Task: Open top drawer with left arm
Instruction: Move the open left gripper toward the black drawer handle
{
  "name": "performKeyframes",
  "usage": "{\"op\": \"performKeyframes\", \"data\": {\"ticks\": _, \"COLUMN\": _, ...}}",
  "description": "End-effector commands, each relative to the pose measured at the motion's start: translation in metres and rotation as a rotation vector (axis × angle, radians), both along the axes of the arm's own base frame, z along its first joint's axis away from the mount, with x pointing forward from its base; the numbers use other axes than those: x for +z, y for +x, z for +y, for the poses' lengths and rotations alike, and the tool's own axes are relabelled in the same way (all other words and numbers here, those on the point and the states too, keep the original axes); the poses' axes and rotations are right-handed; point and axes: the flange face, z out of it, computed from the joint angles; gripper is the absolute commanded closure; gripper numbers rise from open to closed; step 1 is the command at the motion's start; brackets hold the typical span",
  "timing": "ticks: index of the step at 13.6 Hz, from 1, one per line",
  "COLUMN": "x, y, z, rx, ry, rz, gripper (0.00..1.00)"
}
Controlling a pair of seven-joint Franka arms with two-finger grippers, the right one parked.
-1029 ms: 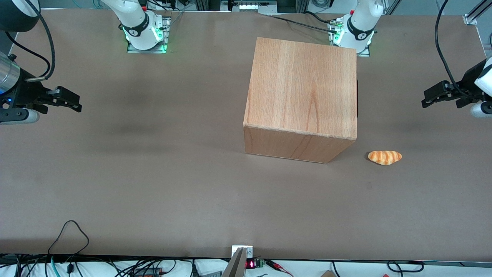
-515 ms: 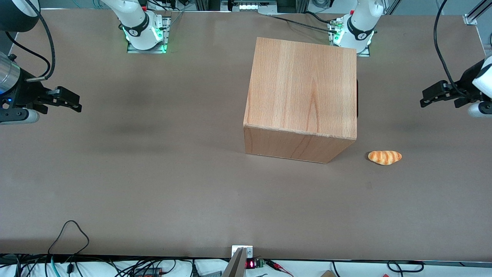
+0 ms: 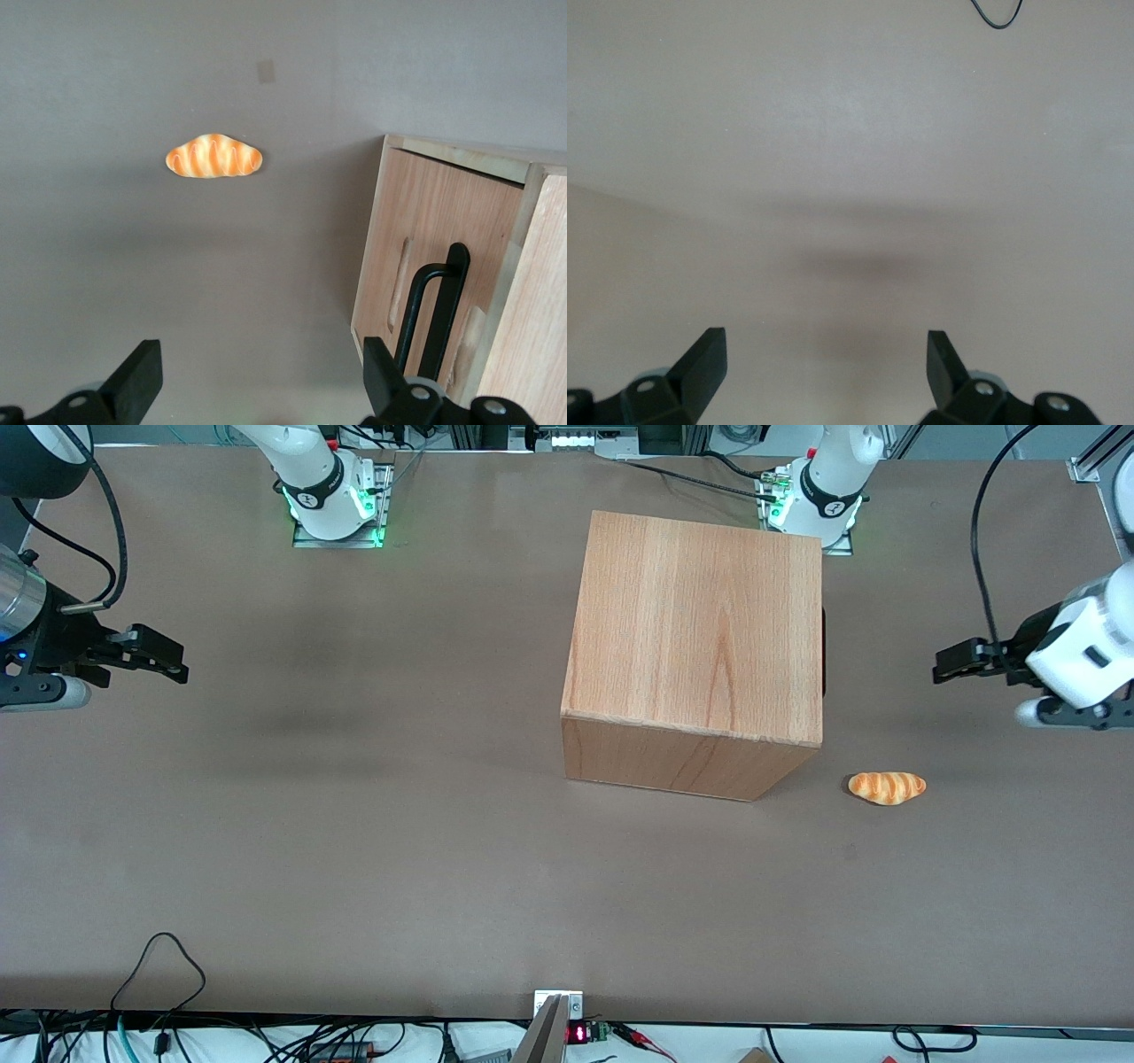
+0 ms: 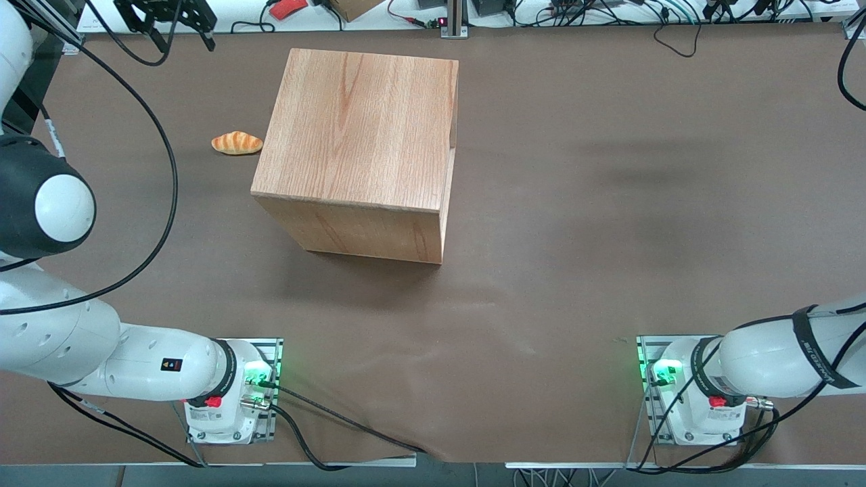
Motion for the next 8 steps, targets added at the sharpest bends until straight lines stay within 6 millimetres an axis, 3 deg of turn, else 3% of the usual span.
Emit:
{"op": "performKeyframes", "data": {"ticks": 1, "x": -0.025, "y": 0.011, "z": -0.010, "rx": -0.020, "ry": -0.009, "rz": 0.047, "gripper": 0.00}}
{"op": "performKeyframes", "data": {"ticks": 6, "x": -0.089, "y": 0.029, "z": -0.001, "rx": -0.007, "ry": -0.093, "rz": 0.151, "gripper": 0.00}}
{"op": "performKeyframes", "data": {"ticks": 8, "x": -0.104, "y": 0.031, "z": -0.004, "rx": -0.054, "ry": -0.151, "rz": 0.175, "gripper": 0.00}}
